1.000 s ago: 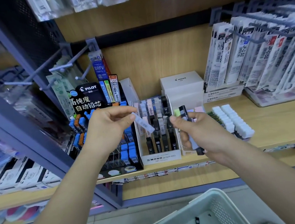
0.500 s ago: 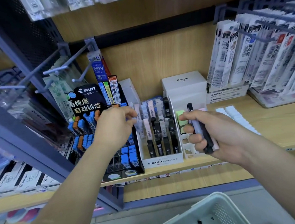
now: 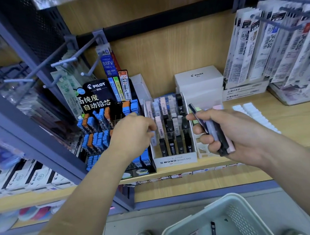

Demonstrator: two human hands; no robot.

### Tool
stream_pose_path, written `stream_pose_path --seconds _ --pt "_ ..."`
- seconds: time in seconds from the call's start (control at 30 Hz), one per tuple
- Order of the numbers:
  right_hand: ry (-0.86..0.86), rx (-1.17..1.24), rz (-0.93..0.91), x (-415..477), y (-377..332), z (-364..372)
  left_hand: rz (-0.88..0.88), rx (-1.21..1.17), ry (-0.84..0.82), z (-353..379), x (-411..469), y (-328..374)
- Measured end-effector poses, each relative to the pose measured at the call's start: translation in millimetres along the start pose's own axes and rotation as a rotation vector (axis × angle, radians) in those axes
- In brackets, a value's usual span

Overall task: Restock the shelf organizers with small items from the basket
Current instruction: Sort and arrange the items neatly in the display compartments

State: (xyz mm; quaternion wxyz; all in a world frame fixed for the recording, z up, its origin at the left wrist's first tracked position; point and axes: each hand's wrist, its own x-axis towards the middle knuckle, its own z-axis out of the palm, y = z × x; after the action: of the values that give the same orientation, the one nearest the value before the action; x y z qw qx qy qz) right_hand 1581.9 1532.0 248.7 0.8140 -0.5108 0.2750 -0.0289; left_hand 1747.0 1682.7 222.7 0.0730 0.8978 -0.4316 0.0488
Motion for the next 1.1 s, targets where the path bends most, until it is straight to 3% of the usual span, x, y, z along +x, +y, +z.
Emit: stream_pose_path --seconds 0.13,0.43,0.83,0.93,1.03,1.1 --pt "-0.014 -0.03 -0.006 -0.7 2.0 -0.1 0.014 0.074 -0.052 9.5 0.9 -0.2" --pt "-0.028 -0.06 -0.024 -1.4 4.2 -2.5 0.087 0.242 -0.005 21.2 -1.6 1.6" --pt "-0.011 -0.076 -0.051 -4.1 8.6 -6.9 0.104 0.196 0.052 25.1 -0.5 2.1" --pt "-0.013 -0.112 -0.055 -2.4 11.5 -7.4 -0.007 -0.248 0.073 6.5 -2.3 12.1" --pt "-0.022 -0.139 -0.06 -0.7 14.4 -5.5 -0.161 -0.932 -0.152 -16.6 -9.2 26.4" --pt "-0.017 -0.146 -0.06 0.4 16.6 -4.1 -0.191 -1.127 -0.283 -22.6 -13.2 33.2"
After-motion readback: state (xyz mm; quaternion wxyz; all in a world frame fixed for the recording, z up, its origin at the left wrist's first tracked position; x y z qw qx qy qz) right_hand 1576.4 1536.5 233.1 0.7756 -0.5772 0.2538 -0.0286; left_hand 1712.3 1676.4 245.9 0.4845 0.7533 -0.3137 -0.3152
